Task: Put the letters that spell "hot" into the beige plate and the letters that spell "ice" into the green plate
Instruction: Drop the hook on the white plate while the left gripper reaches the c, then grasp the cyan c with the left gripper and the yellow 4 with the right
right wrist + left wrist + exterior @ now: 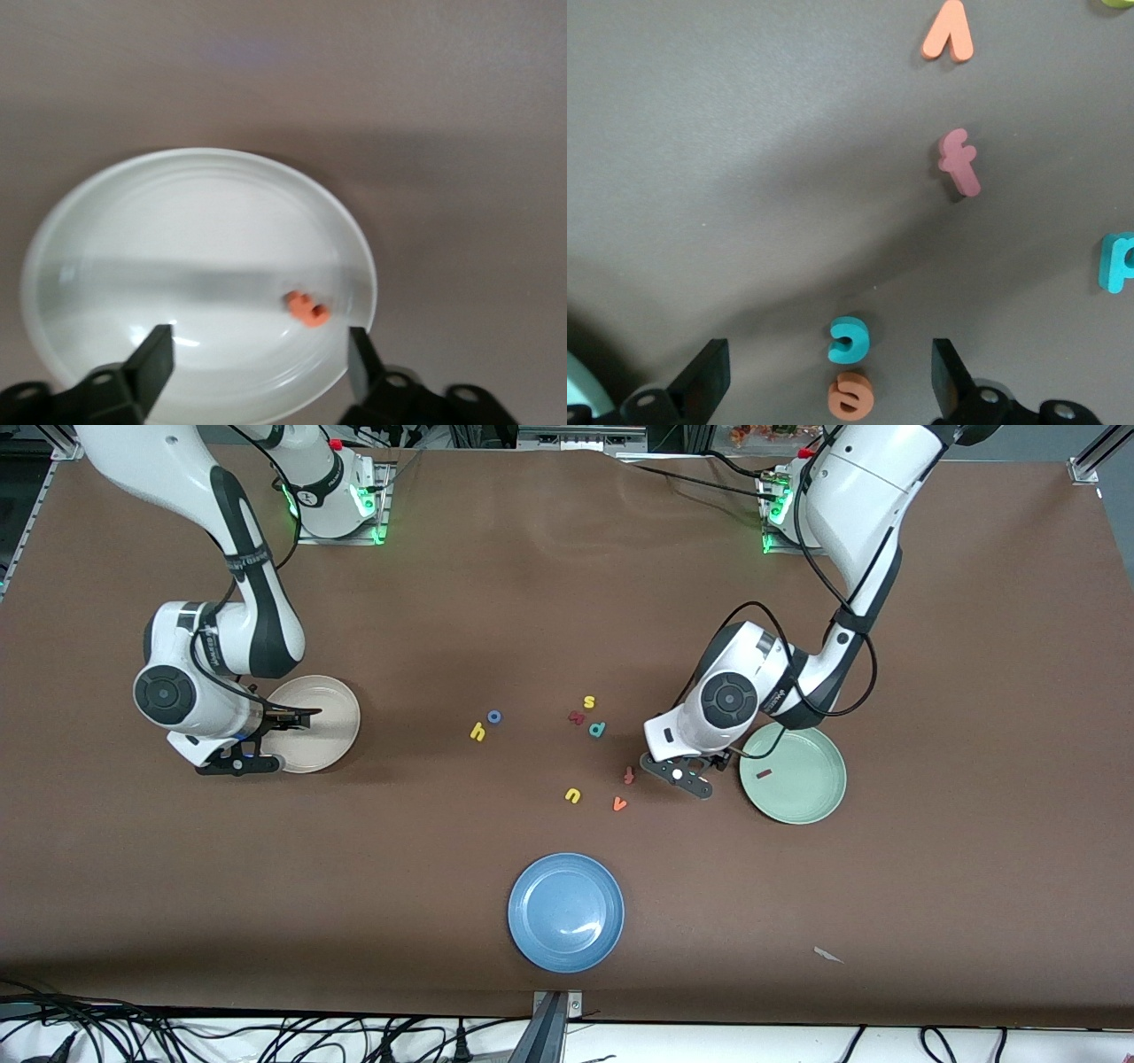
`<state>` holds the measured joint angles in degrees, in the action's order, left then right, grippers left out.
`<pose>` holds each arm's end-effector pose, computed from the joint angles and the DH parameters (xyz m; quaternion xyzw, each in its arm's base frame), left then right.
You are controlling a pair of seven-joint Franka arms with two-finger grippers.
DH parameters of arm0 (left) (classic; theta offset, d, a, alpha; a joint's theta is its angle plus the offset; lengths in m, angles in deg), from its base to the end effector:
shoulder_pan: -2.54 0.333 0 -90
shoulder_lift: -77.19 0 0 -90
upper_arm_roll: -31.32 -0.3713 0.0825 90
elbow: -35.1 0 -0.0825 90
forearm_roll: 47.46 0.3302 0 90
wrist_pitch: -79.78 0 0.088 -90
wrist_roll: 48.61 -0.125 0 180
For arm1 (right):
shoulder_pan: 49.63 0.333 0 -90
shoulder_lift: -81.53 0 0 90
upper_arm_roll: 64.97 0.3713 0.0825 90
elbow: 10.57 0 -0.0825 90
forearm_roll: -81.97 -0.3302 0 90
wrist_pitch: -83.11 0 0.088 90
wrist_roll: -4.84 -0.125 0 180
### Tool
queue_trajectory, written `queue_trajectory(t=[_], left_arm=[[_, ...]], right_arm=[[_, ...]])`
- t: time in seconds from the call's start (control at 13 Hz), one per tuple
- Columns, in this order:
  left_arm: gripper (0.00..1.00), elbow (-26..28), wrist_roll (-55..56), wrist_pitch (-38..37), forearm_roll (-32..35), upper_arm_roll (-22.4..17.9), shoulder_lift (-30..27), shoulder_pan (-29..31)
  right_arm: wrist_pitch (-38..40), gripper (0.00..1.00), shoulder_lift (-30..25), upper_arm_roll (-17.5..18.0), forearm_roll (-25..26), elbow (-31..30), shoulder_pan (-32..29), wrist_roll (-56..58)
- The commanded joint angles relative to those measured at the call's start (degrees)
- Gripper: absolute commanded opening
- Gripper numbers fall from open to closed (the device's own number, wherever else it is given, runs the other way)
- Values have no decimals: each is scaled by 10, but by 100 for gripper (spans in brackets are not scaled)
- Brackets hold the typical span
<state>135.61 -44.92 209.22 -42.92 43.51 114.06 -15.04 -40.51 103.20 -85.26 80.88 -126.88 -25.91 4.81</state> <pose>0.5692 -0.3010 0.2647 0.9694 -0.2351 -0.0689 0.0166 0.5487 0.0459 0.3263 0.9915 0.0275 -0.1112 0.0612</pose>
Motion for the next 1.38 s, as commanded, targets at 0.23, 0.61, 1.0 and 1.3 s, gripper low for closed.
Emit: queue_trajectory(t=[0.23, 0.61, 1.0, 1.3], left_arm=[[97, -11, 0, 3, -8, -2, 8, 3], [82, -9, -6, 3, -7, -2, 8, 3], [75, -3, -4, 7, -3, -2, 15, -4], [71, 13, -1, 15, -3, -2, 21, -4]], right_arm=[[47, 98, -20, 104, -34, 56, 4, -182], [2, 99, 25, 192, -50, 100, 5, -356], [-96, 99, 75, 225, -55, 100, 28, -439], [-164, 99, 115, 225, -54, 101, 59, -519]])
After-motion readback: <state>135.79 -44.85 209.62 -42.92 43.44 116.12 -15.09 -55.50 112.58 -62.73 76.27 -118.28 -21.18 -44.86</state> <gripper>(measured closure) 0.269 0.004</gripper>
